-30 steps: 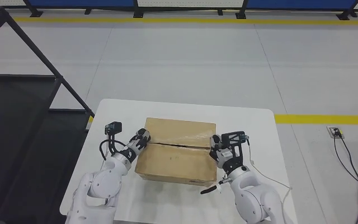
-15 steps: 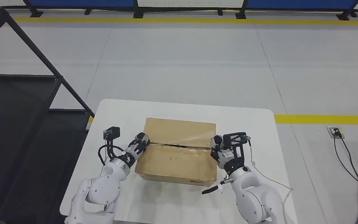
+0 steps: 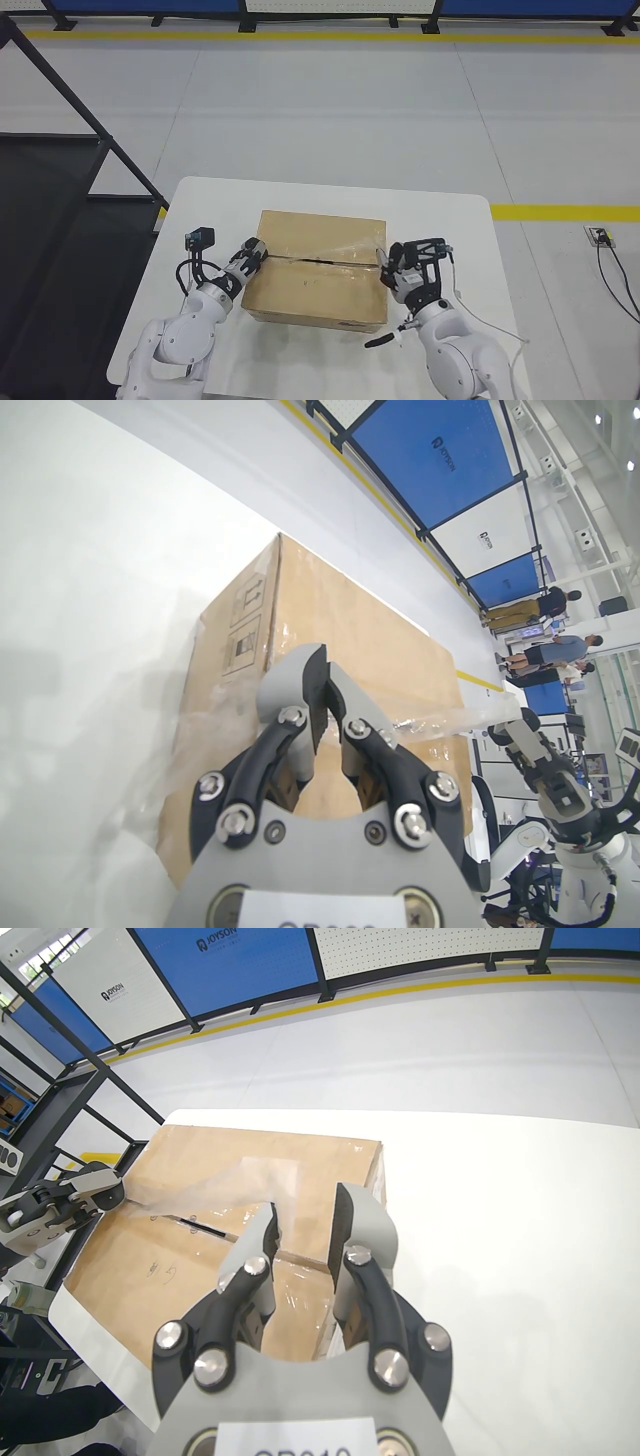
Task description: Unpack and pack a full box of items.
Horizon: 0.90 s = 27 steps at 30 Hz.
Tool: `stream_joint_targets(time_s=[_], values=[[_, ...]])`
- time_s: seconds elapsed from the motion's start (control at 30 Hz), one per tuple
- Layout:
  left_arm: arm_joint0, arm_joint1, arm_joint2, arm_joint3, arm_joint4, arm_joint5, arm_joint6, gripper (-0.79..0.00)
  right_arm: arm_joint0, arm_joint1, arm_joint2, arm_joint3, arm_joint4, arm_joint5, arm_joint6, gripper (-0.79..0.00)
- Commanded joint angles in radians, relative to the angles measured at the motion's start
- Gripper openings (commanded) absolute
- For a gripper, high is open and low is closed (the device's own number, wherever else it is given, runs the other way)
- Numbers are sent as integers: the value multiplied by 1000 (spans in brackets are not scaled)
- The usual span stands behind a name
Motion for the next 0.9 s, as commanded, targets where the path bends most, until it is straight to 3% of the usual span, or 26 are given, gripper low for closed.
stream_joint_targets(time_s=[0.0,0.47,0.7,0.73,0.8,0.83,0.87], values=[[0,1,1,0,-1,1,1,-785,-3,1,4,0,1,5,-3,-486],[1,9,6,3,-14,-1,7,-785,-84,10,61,-68,21,16,-39,-443],[2,13,12,8,-19,-2,14,-785,-75,12,49,-52,16,12,-35,-406],[3,13,13,10,-19,-2,13,-785,-73,12,48,-51,16,11,-34,-382],[2,14,14,12,-19,-1,15,-785,-72,13,49,-52,15,12,-36,-228],[2,15,16,14,-18,-2,16,-785,-74,13,49,-54,16,14,-36,-99],[1,15,18,16,-18,-2,16,-785,-76,13,49,-57,15,15,-37,-65]])
